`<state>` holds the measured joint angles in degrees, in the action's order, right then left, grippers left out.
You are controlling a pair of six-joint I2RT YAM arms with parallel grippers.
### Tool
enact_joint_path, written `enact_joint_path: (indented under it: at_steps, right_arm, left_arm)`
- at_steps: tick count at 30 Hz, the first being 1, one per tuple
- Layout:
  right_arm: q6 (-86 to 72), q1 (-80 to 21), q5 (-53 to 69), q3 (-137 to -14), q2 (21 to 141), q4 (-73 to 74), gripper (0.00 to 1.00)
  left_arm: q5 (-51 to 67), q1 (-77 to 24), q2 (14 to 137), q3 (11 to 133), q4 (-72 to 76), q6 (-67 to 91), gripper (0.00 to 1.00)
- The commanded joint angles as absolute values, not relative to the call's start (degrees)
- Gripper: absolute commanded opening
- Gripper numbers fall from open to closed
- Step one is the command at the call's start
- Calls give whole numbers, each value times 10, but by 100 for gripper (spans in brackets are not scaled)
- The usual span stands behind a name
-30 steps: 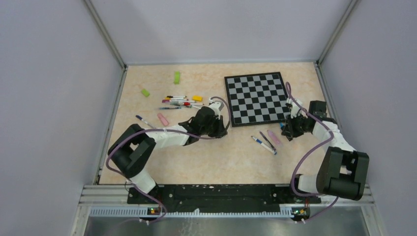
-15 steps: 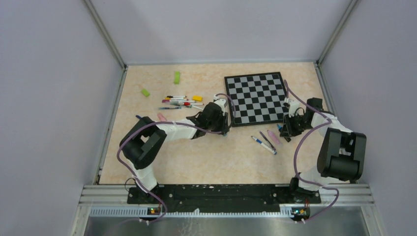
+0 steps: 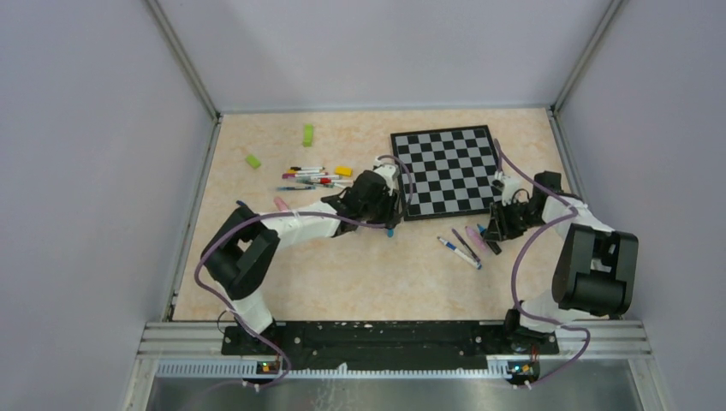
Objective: Open the pen caps
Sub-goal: Place the pen cap at the center of the board, then pick up the pen from the center of the board.
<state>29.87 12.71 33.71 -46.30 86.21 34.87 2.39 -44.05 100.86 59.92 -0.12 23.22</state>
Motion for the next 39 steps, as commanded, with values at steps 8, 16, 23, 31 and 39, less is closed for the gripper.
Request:
enact_joint_path:
  at_steps: [8, 16, 23, 31, 39]
  right_arm:
    - [310, 133, 378, -478, 759, 354, 40]
    - [323, 133, 404, -483, 695, 369, 46]
    - [314, 133, 509, -499, 640, 376, 51]
    - [213, 133, 674, -454, 609, 284, 59]
    - [225, 133, 664, -426, 605, 274, 59]
  left_arm:
    - [-48, -443, 752, 542, -17, 184, 68]
    - [-49, -440, 603, 439, 39, 201, 98]
    - [-39, -430, 567, 413, -17, 202, 99]
    - [-30, -393, 517, 311, 19, 256, 99]
    - [5, -285, 575, 311, 17, 263, 99]
